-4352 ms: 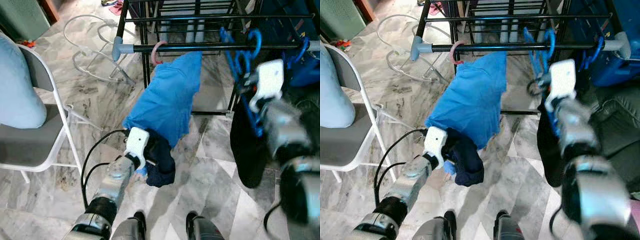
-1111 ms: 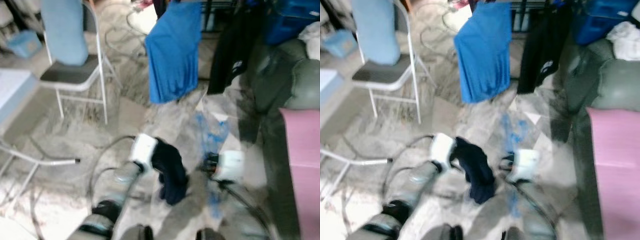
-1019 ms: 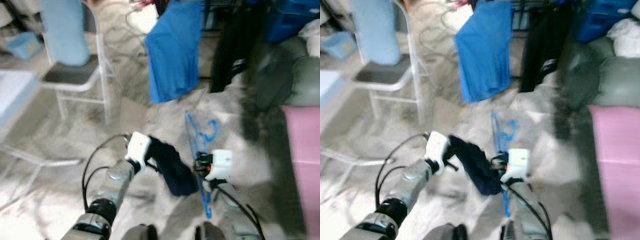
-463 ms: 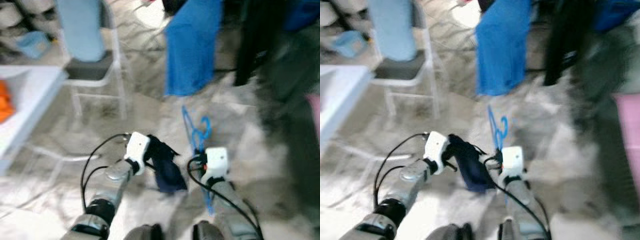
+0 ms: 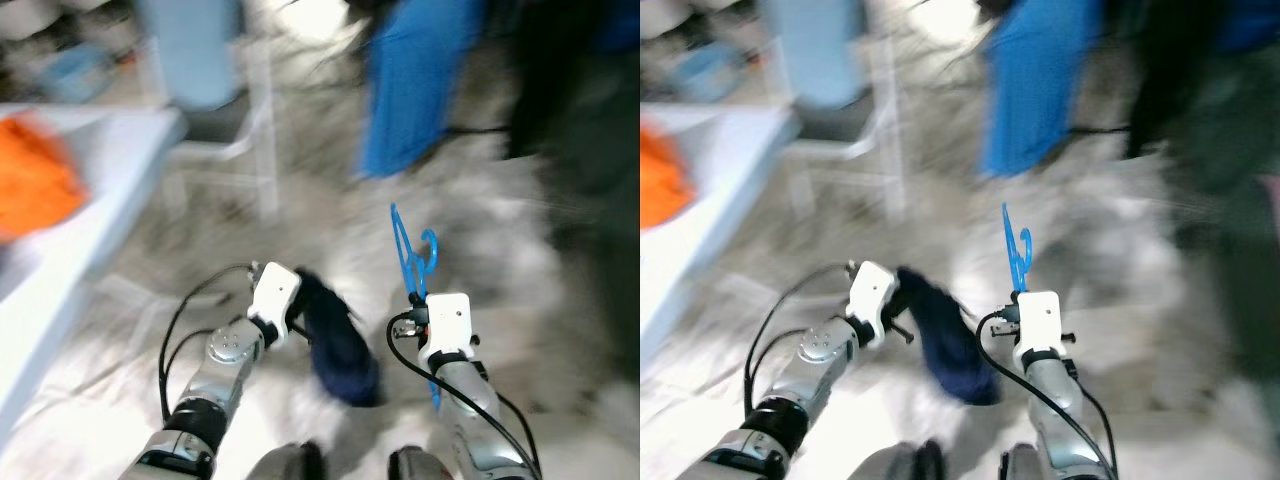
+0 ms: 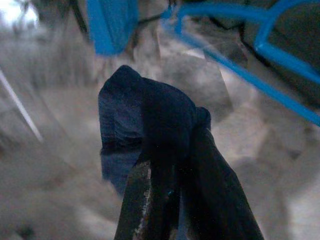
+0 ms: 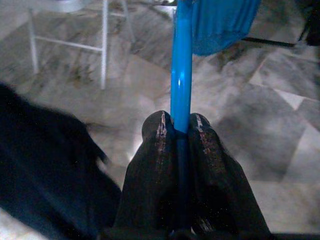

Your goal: Hang hanger

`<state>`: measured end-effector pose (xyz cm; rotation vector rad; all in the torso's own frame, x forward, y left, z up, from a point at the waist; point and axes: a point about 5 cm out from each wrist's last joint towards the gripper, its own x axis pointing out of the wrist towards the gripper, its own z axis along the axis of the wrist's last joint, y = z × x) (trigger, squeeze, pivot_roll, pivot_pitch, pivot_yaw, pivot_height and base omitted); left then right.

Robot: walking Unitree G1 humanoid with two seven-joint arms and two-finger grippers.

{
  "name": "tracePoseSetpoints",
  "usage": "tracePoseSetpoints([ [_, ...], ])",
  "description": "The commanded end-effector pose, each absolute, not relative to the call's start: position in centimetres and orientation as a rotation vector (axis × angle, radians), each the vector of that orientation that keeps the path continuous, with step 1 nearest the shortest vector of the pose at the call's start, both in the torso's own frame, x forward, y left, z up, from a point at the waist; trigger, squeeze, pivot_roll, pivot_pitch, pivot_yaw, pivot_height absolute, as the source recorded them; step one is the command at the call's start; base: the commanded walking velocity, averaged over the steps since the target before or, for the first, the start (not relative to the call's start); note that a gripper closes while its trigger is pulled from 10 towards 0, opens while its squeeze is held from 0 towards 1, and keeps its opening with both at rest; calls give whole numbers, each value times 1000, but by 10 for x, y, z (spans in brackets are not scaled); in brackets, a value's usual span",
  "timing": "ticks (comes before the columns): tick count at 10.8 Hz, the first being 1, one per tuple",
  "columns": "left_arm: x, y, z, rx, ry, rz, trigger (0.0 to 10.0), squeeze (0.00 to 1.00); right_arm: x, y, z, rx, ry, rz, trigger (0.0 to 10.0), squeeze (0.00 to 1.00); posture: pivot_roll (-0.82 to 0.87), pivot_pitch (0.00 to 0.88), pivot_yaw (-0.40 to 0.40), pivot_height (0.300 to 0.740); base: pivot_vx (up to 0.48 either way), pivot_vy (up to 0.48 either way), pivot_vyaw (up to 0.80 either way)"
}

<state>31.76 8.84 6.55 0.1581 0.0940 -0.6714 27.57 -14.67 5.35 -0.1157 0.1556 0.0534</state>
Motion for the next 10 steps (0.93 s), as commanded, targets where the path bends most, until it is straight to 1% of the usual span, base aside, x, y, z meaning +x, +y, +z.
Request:
tracePoseSetpoints([
  [1, 322, 78, 85, 239, -32, -732, 10000, 0, 270, -151, 47, -122, 174, 63, 10000, 0, -88, 225, 126, 740, 0, 0, 0],
  [2, 323, 77, 91, 323, -80, -774, 10000, 0, 270, -152, 50, -146, 159, 90, 10000, 0, -92, 225, 122, 740, 0, 0, 0],
  [3, 324, 77, 98, 472, -131, -851, 10000, 0, 269, -156, 54, -176, 137, 126, 10000, 0, -95, 227, 109, 740, 0, 0, 0],
  [4, 332, 86, 108, 717, -159, -937, 10000, 0, 270, -170, 63, -199, 112, 170, 10000, 0, -90, 234, 100, 740, 0, 0, 0],
  [5, 344, 97, 116, 838, -141, -903, 10000, 0, 272, -181, 70, -229, 95, 208, 10000, 0, -89, 238, 99, 740, 0, 0, 0],
  [6, 358, 113, 123, 1088, -114, -853, 10000, 0, 274, -195, 80, -280, 81, 250, 10000, 0, -93, 240, 100, 740, 0, 0, 0],
  [7, 364, 122, 126, 1182, -83, -829, 10000, 0, 275, -203, 87, -306, 72, 266, 10000, 0, -95, 245, 100, 740, 0, 0, 0],
  [8, 367, 131, 127, 1276, -46, -844, 10000, 0, 275, -206, 95, -314, 59, 306, 10000, 0, -96, 250, 103, 740, 0, 0, 0],
  [9, 368, 148, 120, 1469, 49, -888, 10000, 0, 273, -204, 100, -286, 61, 385, 10000, 0, -94, 256, 110, 740, 0, 0, 0],
  [10, 372, 159, 123, 1630, 49, -843, 10000, 0, 270, -201, 102, -277, 69, 446, 10000, 0, -95, 259, 113, 740, 0, 0, 0],
])
